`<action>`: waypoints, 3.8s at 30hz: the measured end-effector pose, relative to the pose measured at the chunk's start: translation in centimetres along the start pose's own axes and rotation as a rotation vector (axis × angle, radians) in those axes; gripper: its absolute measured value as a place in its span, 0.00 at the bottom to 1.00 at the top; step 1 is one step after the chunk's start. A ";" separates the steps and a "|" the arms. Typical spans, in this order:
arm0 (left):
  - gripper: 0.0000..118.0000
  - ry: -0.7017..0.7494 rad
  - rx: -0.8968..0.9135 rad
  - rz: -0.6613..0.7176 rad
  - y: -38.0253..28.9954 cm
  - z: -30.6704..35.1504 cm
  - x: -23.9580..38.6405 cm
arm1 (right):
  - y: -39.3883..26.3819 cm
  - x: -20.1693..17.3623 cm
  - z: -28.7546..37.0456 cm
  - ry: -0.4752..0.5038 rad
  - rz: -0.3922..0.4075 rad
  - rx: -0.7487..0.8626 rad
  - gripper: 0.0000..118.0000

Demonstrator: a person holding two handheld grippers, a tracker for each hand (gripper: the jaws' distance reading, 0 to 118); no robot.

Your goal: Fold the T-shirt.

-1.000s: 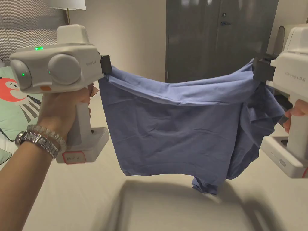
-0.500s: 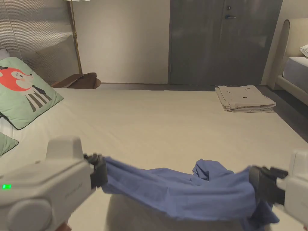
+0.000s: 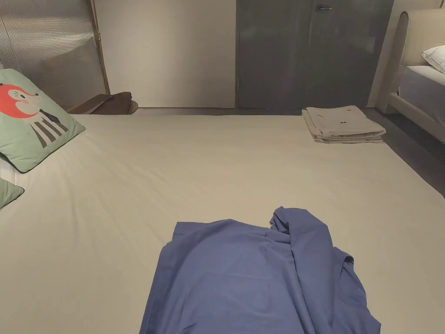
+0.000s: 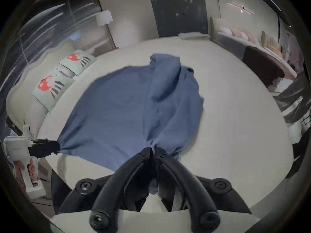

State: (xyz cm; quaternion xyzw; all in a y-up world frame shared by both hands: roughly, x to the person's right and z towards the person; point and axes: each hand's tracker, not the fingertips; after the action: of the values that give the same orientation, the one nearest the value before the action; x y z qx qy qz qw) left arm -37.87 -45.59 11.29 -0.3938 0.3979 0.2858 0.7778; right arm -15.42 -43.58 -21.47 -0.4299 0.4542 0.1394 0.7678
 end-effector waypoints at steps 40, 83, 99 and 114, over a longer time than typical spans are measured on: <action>0.00 -0.097 0.838 -0.146 18.1 10.6 7.8 | 12.8 -3.7 10.2 -0.151 0.059 0.891 0.00; 0.06 0.097 0.110 -0.093 34.5 -23.1 7.7 | 22.5 5.9 -13.7 -0.179 -0.005 0.336 0.79; 0.05 0.052 0.151 -0.075 33.5 -19.1 5.7 | 26.0 7.5 -21.3 0.004 -0.170 0.172 0.04; 0.04 -0.032 0.359 0.013 31.7 -8.2 2.7 | 25.8 8.8 -5.9 -0.058 -0.066 0.564 0.02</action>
State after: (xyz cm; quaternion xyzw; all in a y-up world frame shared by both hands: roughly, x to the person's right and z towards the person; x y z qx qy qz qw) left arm -63.69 -35.47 -6.28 -0.2414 0.4328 0.2214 0.8399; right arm -29.63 -34.47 -43.70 -0.2096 0.4386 -0.0055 0.8739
